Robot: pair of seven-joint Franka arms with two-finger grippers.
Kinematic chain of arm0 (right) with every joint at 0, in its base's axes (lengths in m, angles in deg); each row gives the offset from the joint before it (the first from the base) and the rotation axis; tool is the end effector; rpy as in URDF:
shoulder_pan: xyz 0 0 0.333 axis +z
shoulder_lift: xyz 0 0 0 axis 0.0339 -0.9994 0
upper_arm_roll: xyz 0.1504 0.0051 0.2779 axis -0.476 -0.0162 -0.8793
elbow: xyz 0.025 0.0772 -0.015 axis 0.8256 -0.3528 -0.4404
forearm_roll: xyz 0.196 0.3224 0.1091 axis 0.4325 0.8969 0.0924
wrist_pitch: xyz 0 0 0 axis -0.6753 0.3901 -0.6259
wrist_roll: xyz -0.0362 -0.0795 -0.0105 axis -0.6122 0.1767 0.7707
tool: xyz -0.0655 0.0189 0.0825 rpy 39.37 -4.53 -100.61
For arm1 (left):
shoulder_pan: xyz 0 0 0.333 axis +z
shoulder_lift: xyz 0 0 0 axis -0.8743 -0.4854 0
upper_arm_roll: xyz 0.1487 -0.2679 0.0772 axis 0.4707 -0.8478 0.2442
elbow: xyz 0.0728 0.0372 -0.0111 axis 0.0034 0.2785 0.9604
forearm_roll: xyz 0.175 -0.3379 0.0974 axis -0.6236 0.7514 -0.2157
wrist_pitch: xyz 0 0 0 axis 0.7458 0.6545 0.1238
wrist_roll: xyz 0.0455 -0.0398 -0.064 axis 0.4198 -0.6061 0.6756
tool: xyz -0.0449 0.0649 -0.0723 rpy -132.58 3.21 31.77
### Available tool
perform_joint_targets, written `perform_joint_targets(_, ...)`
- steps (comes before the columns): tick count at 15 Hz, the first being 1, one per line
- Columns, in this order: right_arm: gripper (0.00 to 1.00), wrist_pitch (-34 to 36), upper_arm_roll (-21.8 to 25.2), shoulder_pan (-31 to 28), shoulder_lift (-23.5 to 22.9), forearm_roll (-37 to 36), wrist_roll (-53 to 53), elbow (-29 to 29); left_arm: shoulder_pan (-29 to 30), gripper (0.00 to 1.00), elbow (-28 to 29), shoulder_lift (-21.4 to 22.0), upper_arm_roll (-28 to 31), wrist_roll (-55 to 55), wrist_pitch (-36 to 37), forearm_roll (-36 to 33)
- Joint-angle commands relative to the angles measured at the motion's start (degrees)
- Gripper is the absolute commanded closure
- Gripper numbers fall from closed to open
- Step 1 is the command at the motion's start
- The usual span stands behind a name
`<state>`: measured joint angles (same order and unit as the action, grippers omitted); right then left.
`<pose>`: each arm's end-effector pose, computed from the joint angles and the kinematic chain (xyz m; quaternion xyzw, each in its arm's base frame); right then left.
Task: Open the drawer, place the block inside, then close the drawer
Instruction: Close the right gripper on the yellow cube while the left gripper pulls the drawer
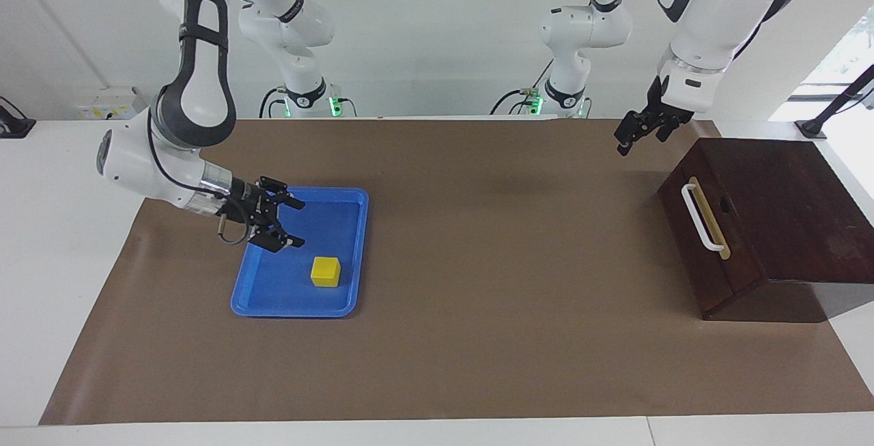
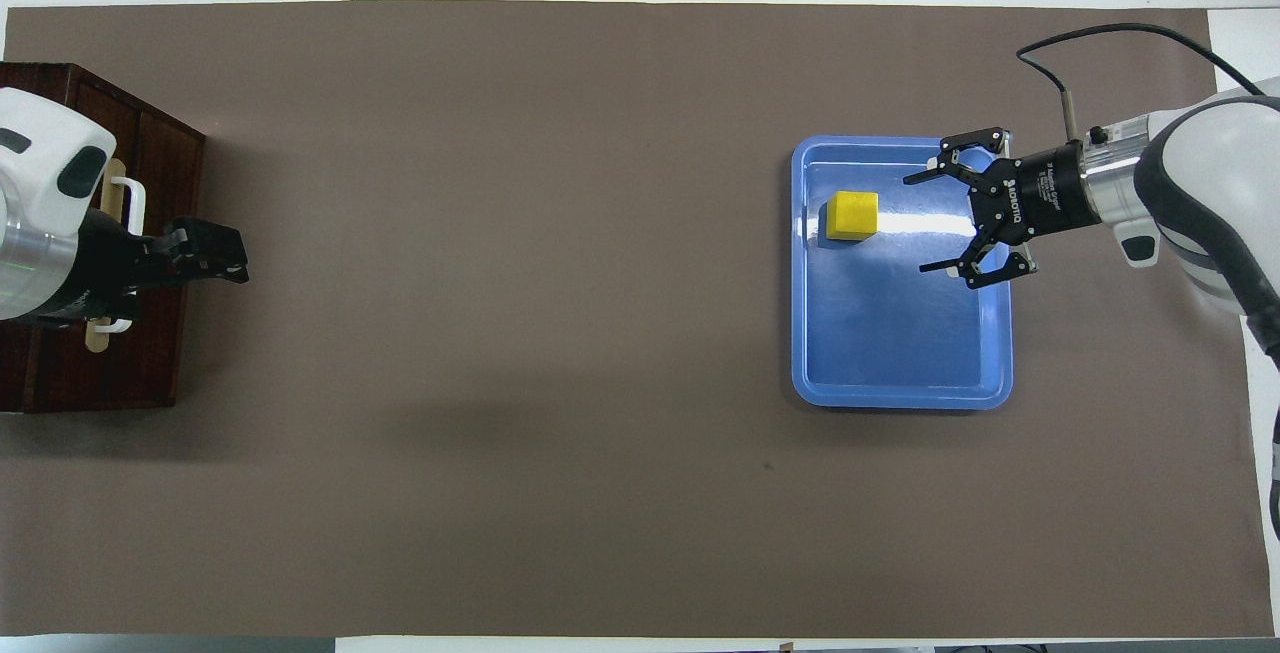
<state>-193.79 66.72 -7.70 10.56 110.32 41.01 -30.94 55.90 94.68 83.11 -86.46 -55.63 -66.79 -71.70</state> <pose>0.6174 0.0031 0.3731 -0.6952 0.6130 0.2718 0.2588 0.5128 -0.0886 0.5771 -0.9954 -0.0960 0.0070 0.0013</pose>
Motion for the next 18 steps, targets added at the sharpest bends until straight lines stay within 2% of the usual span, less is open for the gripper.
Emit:
perform_joint_targets(1, 0.0, 0.9, -0.6, -1.0, -5.8, 3.6, 0.9, 3.7, -0.8, 0.0, 1.8, 1.0, 0.6, -1.8, -0.8, -0.4)
perform_joint_targets(3, 0.0, 0.3, -0.6, -0.9, -7.2, 3.8, -0.8, 4.6, -1.0, 0.0, 1.8, 1.0, 0.4, 4.9, -1.5, -0.4)
perform_joint_targets(7, 0.0, -1.3, -0.6, -0.9, -10.2, 4.0, -6.2, 5.4, -1.3, 0.0, 2.2, -0.3, 0.4, -8.0, -3.9, -1.3)
perform_joint_targets(11, 0.0, -3.0, -0.6, -0.9, -12.5, 5.0, -7.4, 6.5, -3.1, 0.0, 2.7, -5.6, 0.3, -14.1, -8.8, -8.9)
perform_joint_targets(13, 0.0, -2.5, -0.6, -1.0, -14.1, 5.1, -7.4, 9.1, -3.3, 0.0, 2.7, -8.0, 0.3, -14.2, -10.3, -14.7)
perform_joint_targets(18, 0.0, -2.9, -0.6, -1.0, -16.0, 6.6, -7.4, 9.0, -2.4, 0.0, 2.7, -12.5, 0.4, -13.9, -13.6, -27.9)
